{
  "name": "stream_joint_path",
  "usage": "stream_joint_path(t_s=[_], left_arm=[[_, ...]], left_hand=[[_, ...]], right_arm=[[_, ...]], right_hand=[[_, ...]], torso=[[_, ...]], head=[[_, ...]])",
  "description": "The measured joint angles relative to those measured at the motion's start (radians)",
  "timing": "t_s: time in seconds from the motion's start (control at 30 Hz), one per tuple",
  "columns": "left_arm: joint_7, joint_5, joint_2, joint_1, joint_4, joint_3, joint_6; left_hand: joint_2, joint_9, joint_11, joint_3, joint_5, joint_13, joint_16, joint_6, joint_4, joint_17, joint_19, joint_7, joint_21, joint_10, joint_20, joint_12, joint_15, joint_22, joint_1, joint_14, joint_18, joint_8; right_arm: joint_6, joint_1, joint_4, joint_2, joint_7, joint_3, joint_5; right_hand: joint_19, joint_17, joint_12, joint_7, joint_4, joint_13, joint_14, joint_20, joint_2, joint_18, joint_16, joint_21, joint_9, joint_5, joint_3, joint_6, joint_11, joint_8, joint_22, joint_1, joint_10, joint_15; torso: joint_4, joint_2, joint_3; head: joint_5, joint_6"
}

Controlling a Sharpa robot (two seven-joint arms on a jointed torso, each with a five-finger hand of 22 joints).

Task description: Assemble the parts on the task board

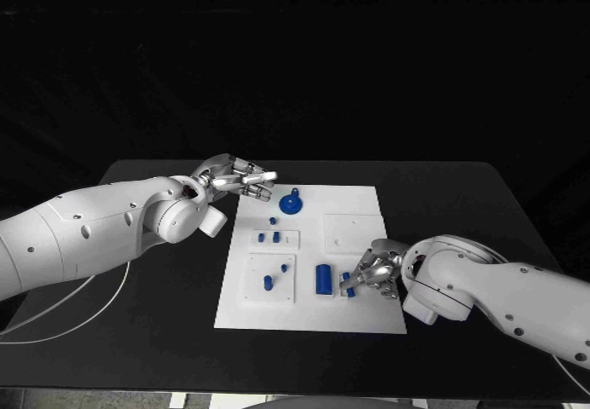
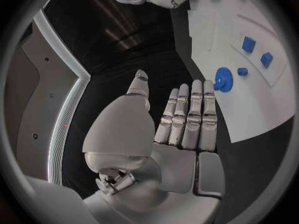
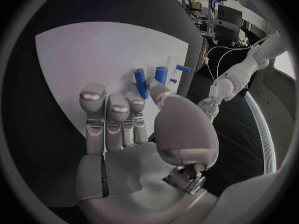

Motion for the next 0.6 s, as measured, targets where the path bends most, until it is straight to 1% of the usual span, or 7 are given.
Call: stream_joint_path(t_s=[0.07,0.13,0.23,0.3,0.37,0.47,0.6], left_arm=[[-0.001,0.0,0.0,0.0,0.0,0.0,0.0],[-0.001,-0.001,0.0,0.0,0.0,0.0,0.001],[-0.002,-0.002,0.0,0.0,0.0,0.0,0.001],[-0.003,-0.002,0.0,0.0,0.0,0.0,0.002],[-0.003,-0.002,0.0,0.0,0.0,0.0,0.002],[-0.004,-0.003,0.0,0.0,0.0,0.0,0.003],[-0.005,-0.004,0.001,0.0,0.0,0.0,0.003]], left_hand=[[0.0,0.0,0.0,0.0,0.0,0.0,0.0,0.0,0.0,0.0,0.0,0.0,0.0,0.0,0.0,0.0,0.0,0.0,0.0,0.0,0.0,0.0],[0.0,0.0,0.0,0.0,0.0,0.0,0.0,0.0,0.0,0.0,0.0,0.0,0.0,0.0,0.0,0.0,0.0,0.0,0.0,0.0,0.0,0.0],[0.0,0.0,0.0,0.0,0.0,0.0,0.0,0.0,0.0,0.0,0.0,0.0,0.0,0.0,0.0,0.0,0.0,0.0,0.0,0.0,0.0,0.0],[0.0,0.0,0.0,0.0,0.0,0.0,0.0,0.0,0.0,0.0,0.0,0.0,0.0,0.0,0.0,0.0,0.0,0.0,0.0,0.0,0.0,0.0],[0.0,0.0,0.0,0.002,-0.005,0.0,0.0,0.0,0.006,0.0,0.0,0.0,0.0,0.0,0.0,0.0,0.0,0.0,0.0,0.0,0.0,0.0],[0.0,0.0,0.0,0.001,-0.005,0.0,0.0,0.0,0.007,0.0,0.0,0.0,0.0,0.0,0.0,0.0,0.0,0.0,0.0,0.0,0.0,0.0],[0.0,0.0,0.0,0.001,-0.005,0.0,0.0,0.0,0.007,0.0,0.0,0.0,0.0,0.0,0.0,0.0,0.0,0.0,0.0,0.0,0.0,0.0]], right_arm=[[0.001,0.0,0.0,0.001,0.0,0.0,-0.001],[0.002,0.0,0.0,0.002,-0.001,0.0,-0.003],[0.002,0.001,-0.002,0.004,-0.003,0.0,-0.005],[0.003,0.001,-0.004,0.006,-0.004,0.0,-0.007],[0.003,0.002,-0.005,0.008,-0.005,0.0,-0.009],[0.003,0.003,-0.007,0.011,-0.008,0.0,-0.011],[0.004,0.004,-0.01,0.013,-0.01,-0.001,-0.014]], right_hand=[[0.0,0.0,0.0,0.0,0.004,-0.001,0.0,0.0,0.0,0.0,0.0,0.0,0.0,0.0,-0.004,0.0,0.0,0.0,0.0,0.0,0.0,0.0],[0.0,0.0,0.0,0.0,0.017,-0.002,0.0,0.0,-0.001,0.0,0.0,0.0,0.0,0.0,-0.008,0.0,0.0,0.0,0.0,-0.001,0.0,0.0],[0.0,0.0,0.0,-0.001,0.037,-0.003,0.0,0.0,-0.013,0.0,0.0,0.0,0.001,-0.001,-0.009,0.001,0.0,0.0,0.0,-0.013,0.0,0.0],[0.0,0.0,0.0,-0.001,0.05,-0.003,0.0,0.0,-0.02,0.0,0.0,0.0,0.001,-0.011,-0.009,0.001,0.0,0.001,0.0,-0.02,0.0,0.0],[0.0,0.0,0.0,-0.001,0.071,-0.004,0.0,0.0,-0.03,0.0,0.0,0.0,0.001,-0.023,-0.011,0.001,0.0,0.002,0.0,-0.032,0.0,0.0],[0.0,0.0,0.0,-0.002,0.104,-0.005,0.0,0.0,-0.041,0.0,0.0,0.0,0.001,-0.037,-0.012,0.001,0.0,0.003,0.0,-0.055,0.0,0.0],[0.0,0.0,0.0,-0.002,0.125,-0.005,0.0,0.0,-0.051,0.0,0.0,0.0,0.001,-0.042,-0.019,0.001,0.0,0.003,0.0,-0.073,0.0,0.0]], torso=[[0.0,0.0,-0.0001],[0.0,0.0,-0.0001],[0.0001,0.0,-0.0002],[0.0002,0.0,-0.0004],[0.0002,0.0,-0.0005],[0.0002,0.0,-0.0005],[0.0002,0.0,-0.0009]], head=[[0.001,-0.001],[0.001,-0.001],[0.002,-0.001],[0.003,-0.002],[0.003,-0.002],[0.004,-0.002],[0.006,-0.002]])
